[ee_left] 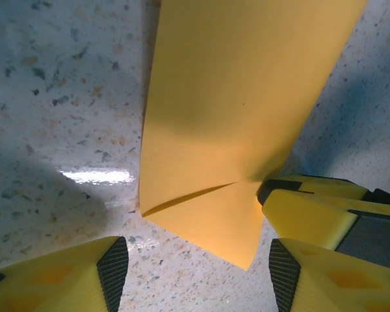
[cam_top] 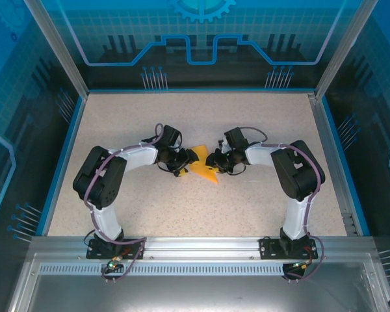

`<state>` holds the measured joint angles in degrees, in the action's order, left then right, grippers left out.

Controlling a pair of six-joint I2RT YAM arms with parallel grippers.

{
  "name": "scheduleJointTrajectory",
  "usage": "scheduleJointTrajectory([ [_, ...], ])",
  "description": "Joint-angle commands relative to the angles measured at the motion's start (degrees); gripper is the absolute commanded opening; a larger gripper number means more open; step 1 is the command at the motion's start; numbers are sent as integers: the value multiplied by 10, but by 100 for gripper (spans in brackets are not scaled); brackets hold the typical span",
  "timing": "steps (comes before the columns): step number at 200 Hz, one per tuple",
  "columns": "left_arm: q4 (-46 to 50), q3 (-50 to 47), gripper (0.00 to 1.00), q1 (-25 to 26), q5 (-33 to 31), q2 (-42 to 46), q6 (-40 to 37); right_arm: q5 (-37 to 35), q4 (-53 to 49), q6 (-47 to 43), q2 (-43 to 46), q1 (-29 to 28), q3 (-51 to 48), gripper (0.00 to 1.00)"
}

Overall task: Fold a paper plane with a square sheet of paper (pick it up from the middle)
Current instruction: Fold the wing for the fifth time at the center of the table.

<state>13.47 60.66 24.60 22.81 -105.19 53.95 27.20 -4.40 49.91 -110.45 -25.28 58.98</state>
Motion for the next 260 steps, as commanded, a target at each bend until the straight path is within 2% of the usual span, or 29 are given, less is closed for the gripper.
scheduleJointTrajectory([
  [1,21,22,62,6,1,-18,3,-30,-73,-6,-32,8,-8,26],
  [66,18,46,59,11,22,-41,-1,-31,-82,-8,-42,8,-1,24],
  [97,36,58,63,13,16,-49,-5,-30,-84,-9,-46,8,3,24],
  [133,79,62,67,15,-21,-36,-19,-34,-90,-11,-48,9,5,24],
  [176,65,59,67,17,-6,-40,-19,-36,-90,-10,-52,9,5,23],
  [216,37,65,56,17,21,-47,-21,-35,-88,-10,-54,8,3,23],
  [260,64,79,54,17,6,-52,-30,-34,-88,-10,-56,8,3,22],
])
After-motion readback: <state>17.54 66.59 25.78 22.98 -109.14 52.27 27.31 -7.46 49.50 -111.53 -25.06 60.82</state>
